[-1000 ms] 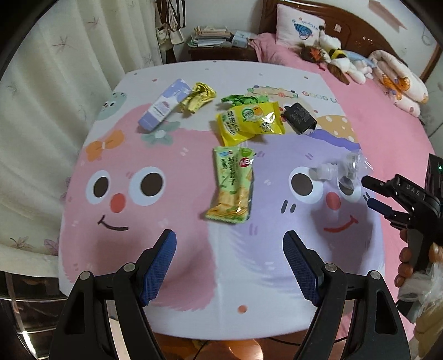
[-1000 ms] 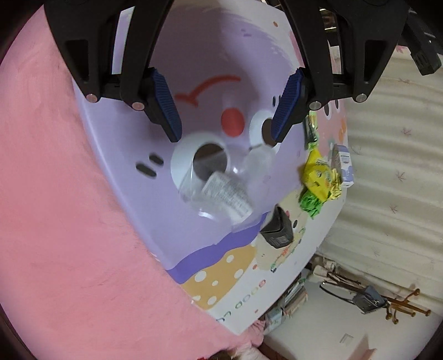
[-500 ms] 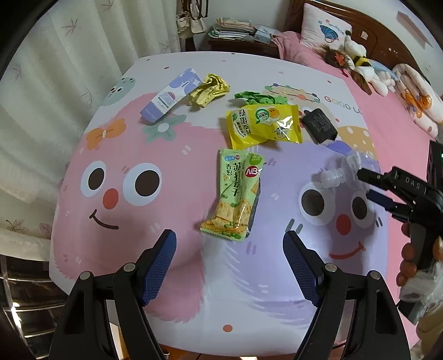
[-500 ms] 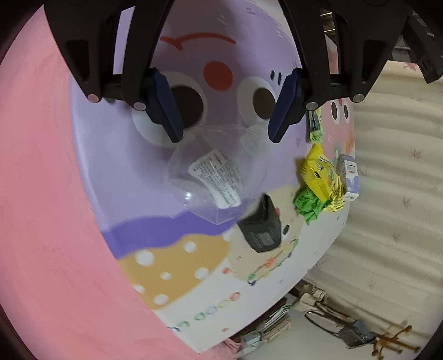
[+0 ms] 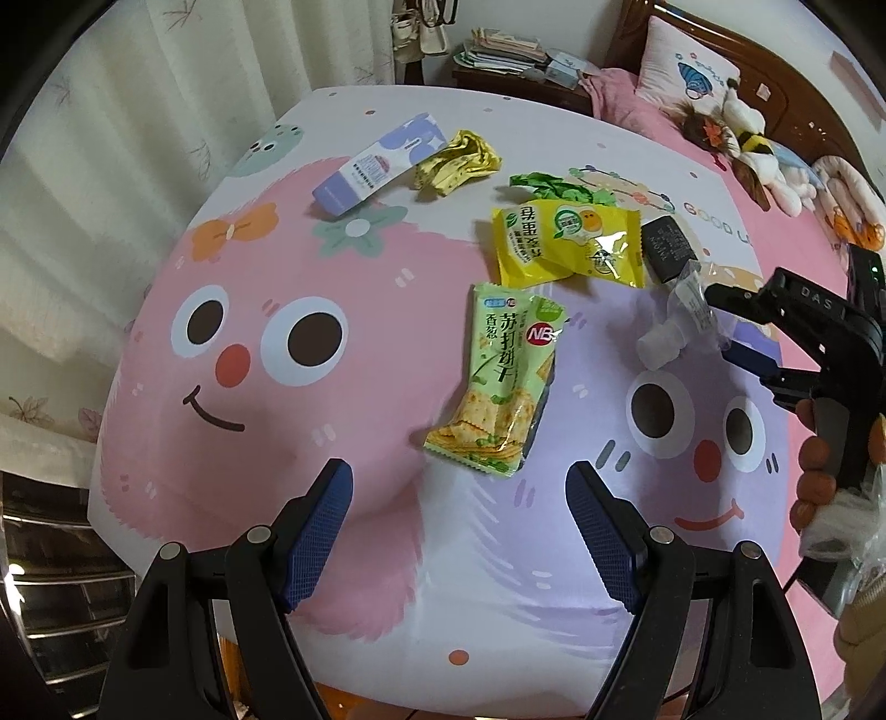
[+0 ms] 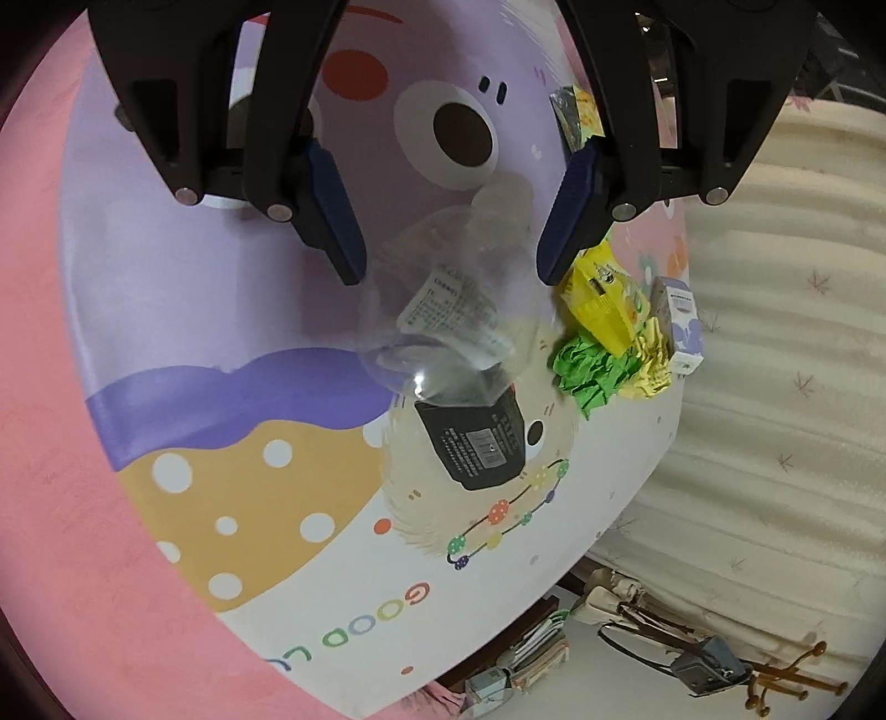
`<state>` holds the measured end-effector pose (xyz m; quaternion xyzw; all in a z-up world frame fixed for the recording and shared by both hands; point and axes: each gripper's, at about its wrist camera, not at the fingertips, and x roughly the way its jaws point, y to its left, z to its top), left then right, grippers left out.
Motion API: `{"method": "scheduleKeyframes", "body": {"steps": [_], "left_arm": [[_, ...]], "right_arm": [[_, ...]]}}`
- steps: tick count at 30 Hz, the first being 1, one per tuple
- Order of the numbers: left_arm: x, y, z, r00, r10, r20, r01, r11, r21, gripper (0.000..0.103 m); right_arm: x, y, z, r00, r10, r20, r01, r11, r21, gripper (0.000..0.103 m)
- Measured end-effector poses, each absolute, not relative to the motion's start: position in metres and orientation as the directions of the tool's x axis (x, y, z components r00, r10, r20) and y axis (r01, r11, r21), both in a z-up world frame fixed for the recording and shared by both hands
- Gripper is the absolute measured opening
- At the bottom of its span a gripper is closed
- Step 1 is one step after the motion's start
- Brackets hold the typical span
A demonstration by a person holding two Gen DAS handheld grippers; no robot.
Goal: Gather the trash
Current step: 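Grasp the clear plastic bottle with the right tool while the left tool grasps the green NB snack packet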
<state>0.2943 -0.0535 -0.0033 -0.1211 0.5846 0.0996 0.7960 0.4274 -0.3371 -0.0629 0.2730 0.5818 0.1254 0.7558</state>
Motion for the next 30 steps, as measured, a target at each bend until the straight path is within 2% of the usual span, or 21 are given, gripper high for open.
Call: {"method": "scheduleKeyframes", "body": {"steps": [9, 10, 11, 14, 21, 30], "left_arm": [[0.296, -0.052, -0.009, 0.292, 0.007, -0.956, -0.317, 0.944, -0.09, 0.081], [0.296, -0.053, -0.01, 0.292, 0.005, -0.956, -0.318, 0.944, -0.092, 0.081], [0.297, -0.053, -0.01, 0.294, 0.003, -0.956, -0.318, 0.943, -0.094, 0.081], [0.302, -0.053, -0.011, 0.3, 0.009, -0.954, -0.316, 0.945, -0.09, 0.081], [0.323, -0.056, -0.015, 0.311, 0.025, -0.95, -0.283, 0.957, -0.067, 0.081], [0.362, -0.065, -0.05, 0.24, -0.001, -0.971, -0.259, 0.964, -0.065, 0.081]], "right_arm": [[0.438, -0.321, -0.071, 0.301, 0.489, -0.819, 0.148, 0.824, 0.546, 0.061], [0.439, -0.318, -0.072, 0.3, 0.482, -0.823, 0.141, 0.831, 0.538, 0.058], [0.438, -0.318, -0.071, 0.297, 0.483, -0.824, 0.138, 0.832, 0.537, 0.048], [0.437, -0.315, -0.073, 0.289, 0.501, -0.816, 0.122, 0.826, 0.55, 0.031], [0.428, -0.306, -0.066, 0.269, 0.476, -0.837, 0.024, 0.866, 0.5, 0.029], [0.405, -0.301, -0.061, 0.236, 0.481, -0.845, -0.062, 0.875, 0.48, 0.028]]}}
